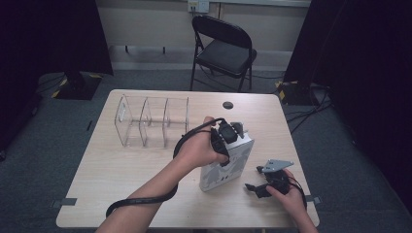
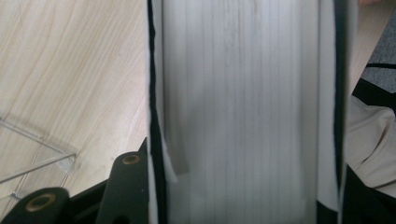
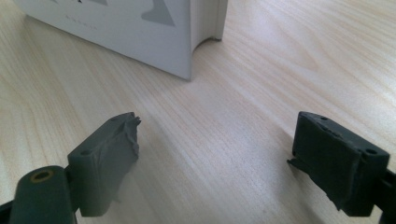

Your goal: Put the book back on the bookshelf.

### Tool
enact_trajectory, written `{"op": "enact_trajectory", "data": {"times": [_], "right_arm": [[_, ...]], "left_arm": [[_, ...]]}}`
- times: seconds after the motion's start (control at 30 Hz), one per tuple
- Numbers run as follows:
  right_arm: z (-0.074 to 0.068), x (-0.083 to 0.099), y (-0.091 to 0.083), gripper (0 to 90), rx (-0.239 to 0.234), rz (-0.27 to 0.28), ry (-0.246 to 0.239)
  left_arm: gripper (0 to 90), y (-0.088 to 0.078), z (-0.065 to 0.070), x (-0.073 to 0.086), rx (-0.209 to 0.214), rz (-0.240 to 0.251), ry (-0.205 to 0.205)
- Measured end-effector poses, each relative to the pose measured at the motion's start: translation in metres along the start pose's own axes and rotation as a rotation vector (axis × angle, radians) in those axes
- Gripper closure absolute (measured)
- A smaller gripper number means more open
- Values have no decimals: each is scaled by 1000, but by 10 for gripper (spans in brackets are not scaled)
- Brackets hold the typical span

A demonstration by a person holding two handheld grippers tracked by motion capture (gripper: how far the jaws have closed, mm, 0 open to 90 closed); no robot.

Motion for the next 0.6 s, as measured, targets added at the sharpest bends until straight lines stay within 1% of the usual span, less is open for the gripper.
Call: {"op": "enact_trajectory", "data": {"times": [0.03,0.13,0.2,0.27,0.33,0.43,0.47,0.6], "right_arm": [[0,0,0,133,-1,0,0],[0,0,0,134,1,1,1],[0,0,0,134,2,1,-1],[0,0,0,134,2,1,1],[0,0,0,134,0,-1,-1],[0,0,0,134,0,0,-1],[0,0,0,134,-1,-1,0],[0,0,0,134,0,-1,-1]], "left_arm": [[527,-2,-1,0,2,1,-3],[527,-10,-1,1,18,27,-35],[527,-14,-2,3,37,24,-59],[527,-16,-2,5,37,21,-71],[527,-17,-4,8,26,8,-77],[527,-18,-8,13,12,0,-103],[527,-18,-9,15,13,0,-114],[527,-22,-16,24,15,0,-138]]}}
Point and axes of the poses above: each handheld gripper's, and its own axes: y roughly forward along the jaws, x roughly out of its underside, z roughly to its right, the point moved 8 cm from there along y, roughly forward along the jaws, and after that the axes turned 10 degrees about -z, right-handed, at the moved point
